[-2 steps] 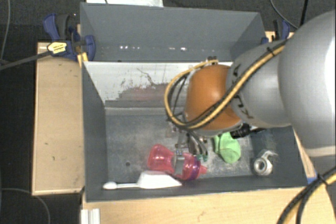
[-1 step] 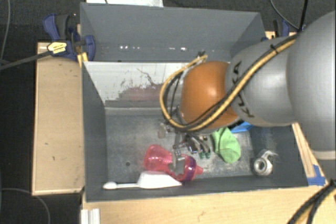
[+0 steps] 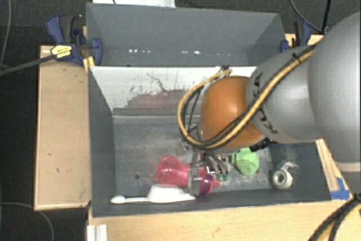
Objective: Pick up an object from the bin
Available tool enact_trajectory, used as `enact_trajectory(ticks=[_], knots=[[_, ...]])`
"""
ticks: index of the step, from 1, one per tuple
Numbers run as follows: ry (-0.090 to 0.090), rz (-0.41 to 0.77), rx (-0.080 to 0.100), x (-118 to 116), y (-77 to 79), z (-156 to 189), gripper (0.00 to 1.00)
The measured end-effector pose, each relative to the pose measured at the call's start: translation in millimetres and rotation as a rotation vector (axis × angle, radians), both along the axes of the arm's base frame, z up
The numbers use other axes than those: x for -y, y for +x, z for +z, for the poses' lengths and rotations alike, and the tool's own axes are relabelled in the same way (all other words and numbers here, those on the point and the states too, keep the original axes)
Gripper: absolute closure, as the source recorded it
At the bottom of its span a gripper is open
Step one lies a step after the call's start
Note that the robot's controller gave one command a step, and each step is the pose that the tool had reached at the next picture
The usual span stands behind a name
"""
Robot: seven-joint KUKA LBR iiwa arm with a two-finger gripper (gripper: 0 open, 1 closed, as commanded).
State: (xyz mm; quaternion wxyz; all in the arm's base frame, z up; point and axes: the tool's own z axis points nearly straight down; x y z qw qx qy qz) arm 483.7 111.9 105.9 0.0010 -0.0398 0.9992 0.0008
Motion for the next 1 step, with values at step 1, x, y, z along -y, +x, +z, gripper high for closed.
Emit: enact_trajectory(ticks=[1], knots=[[-0.003, 0.183, 0.005, -3.6, -0.2, -25.2, 0.0]])
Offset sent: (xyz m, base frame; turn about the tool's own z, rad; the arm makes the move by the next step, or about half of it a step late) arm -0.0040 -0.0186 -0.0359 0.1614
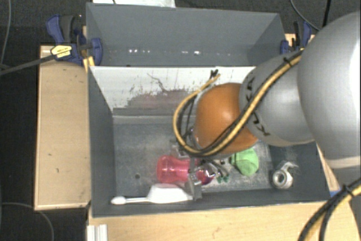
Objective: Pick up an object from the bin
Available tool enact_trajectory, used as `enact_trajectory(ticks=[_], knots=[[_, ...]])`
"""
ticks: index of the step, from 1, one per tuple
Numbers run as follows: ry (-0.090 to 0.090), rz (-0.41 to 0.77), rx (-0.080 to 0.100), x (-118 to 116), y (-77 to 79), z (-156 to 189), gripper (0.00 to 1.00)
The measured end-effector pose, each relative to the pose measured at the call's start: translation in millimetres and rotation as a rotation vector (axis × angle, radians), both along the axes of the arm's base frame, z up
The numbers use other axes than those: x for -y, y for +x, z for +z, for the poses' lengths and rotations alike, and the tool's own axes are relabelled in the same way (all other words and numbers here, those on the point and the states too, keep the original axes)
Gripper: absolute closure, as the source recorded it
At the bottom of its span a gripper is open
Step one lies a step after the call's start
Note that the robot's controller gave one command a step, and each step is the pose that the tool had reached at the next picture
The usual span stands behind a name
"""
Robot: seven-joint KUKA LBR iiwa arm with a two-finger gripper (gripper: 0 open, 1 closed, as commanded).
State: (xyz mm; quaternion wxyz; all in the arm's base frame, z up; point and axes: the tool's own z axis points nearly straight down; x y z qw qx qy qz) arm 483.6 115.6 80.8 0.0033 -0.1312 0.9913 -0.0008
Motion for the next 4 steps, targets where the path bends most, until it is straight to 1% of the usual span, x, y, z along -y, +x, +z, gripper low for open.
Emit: enact_trajectory(ticks=[1, 3, 4], knots=[[0.001, -0.346, -0.011, 23, -4.0, -11, 1.0], [0.001, -0.346, -0.011, 23, -5.0, -7, 1.0], [-0.001, -0.346, -0.016, 23, -6.8, 14, 1.0]])
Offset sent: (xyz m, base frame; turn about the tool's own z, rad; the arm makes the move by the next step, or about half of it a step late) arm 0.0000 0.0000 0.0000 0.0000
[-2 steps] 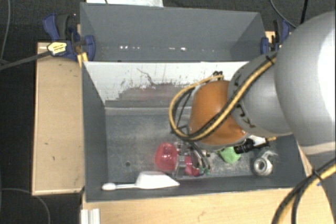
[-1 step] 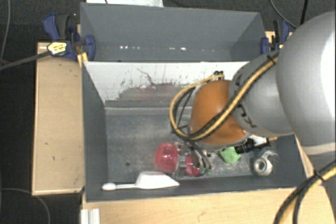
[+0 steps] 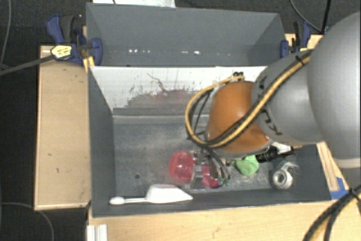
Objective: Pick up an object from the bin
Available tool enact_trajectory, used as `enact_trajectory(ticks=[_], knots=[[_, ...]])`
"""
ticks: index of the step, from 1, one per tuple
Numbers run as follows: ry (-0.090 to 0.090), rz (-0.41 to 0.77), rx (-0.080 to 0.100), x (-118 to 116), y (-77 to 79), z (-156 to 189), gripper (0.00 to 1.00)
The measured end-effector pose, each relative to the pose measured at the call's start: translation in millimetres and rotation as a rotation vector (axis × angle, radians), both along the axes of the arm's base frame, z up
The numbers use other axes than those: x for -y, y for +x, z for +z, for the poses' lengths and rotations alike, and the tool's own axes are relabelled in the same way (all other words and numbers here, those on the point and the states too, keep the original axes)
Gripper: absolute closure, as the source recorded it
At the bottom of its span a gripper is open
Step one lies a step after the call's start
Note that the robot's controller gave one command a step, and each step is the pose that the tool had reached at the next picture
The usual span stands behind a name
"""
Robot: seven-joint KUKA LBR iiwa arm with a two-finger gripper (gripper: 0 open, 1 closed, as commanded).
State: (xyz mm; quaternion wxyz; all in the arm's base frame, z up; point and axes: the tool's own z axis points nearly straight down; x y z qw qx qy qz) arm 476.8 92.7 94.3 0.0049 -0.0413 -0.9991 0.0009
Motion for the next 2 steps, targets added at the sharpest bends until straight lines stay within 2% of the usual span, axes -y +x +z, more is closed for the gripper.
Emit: enact_trajectory(ticks=[1, 2], knots=[[0.002, 0.0, 0.012, -0.5, 2.9, 18.1, 1.0], [0.003, 0.0, 0.014, -0.6, 3.5, 25.6, 1.0]])
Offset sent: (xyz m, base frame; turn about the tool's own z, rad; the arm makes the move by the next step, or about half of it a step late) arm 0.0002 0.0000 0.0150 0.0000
